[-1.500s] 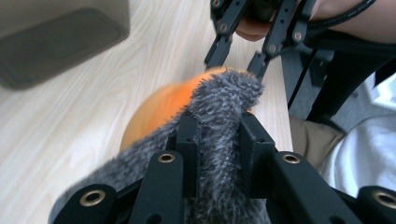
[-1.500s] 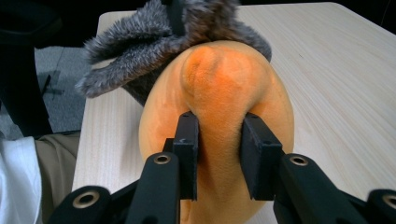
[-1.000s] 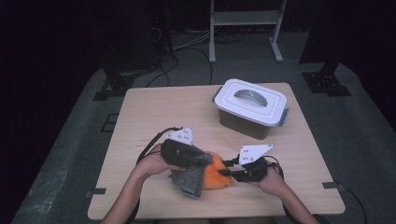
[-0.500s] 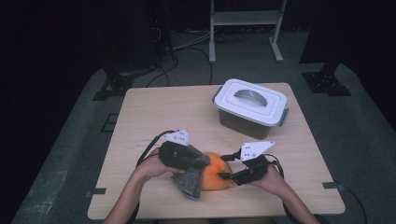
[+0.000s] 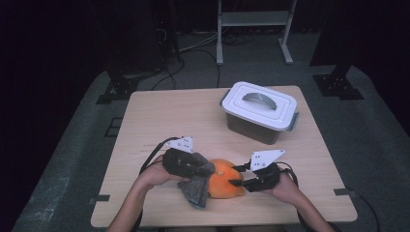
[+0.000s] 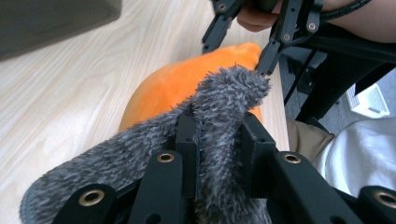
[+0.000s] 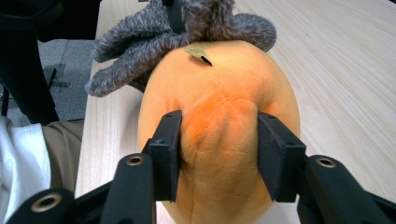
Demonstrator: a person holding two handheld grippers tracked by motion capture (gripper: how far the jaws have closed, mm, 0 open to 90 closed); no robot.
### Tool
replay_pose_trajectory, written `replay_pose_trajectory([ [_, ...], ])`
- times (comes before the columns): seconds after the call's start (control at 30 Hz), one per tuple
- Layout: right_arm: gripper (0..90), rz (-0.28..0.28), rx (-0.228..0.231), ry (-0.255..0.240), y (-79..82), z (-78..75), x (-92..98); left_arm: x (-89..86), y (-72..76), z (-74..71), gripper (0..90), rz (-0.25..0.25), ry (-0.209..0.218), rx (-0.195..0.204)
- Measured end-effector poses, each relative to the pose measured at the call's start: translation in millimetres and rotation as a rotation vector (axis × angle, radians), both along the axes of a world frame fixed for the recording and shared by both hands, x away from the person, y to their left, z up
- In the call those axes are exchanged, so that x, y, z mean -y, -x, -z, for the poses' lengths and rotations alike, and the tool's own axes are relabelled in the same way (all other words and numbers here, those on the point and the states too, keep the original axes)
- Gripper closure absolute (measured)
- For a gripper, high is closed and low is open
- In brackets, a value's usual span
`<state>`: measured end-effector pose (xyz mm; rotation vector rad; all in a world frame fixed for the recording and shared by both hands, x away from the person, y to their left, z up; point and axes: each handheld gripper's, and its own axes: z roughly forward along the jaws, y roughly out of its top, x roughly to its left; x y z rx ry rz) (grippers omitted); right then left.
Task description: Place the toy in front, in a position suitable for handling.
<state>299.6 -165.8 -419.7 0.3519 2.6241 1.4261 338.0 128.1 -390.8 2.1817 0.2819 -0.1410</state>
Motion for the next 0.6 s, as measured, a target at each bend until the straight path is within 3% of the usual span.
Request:
replay_pose_trajectory([
  [0.1, 57.6, 0.000, 0.010, 0.001, -0.2, -0.4, -1.1, -1.0, -0.5, 2.3, 72.6, -0.008, 0.023, -0.012],
  [0.2, 62.1, 0.011, 0.069, 0.012, -2.4, -4.1, -4.2, -0.9, -2.6, 0.6, 72.6, -0.013, 0.023, -0.007],
  [0.47, 63.0, 0.004, 0.054, -0.032, -16.3, -5.8, -1.4, 0.1, -11.8, -10.1, 72.6, -0.048, 0.027, 0.018],
  [0.6, 61.5, -0.012, 0.028, -0.037, -16.6, -2.9, 3.7, 5.9, -12.4, -5.0, 72.5, -0.063, 0.005, 0.021],
])
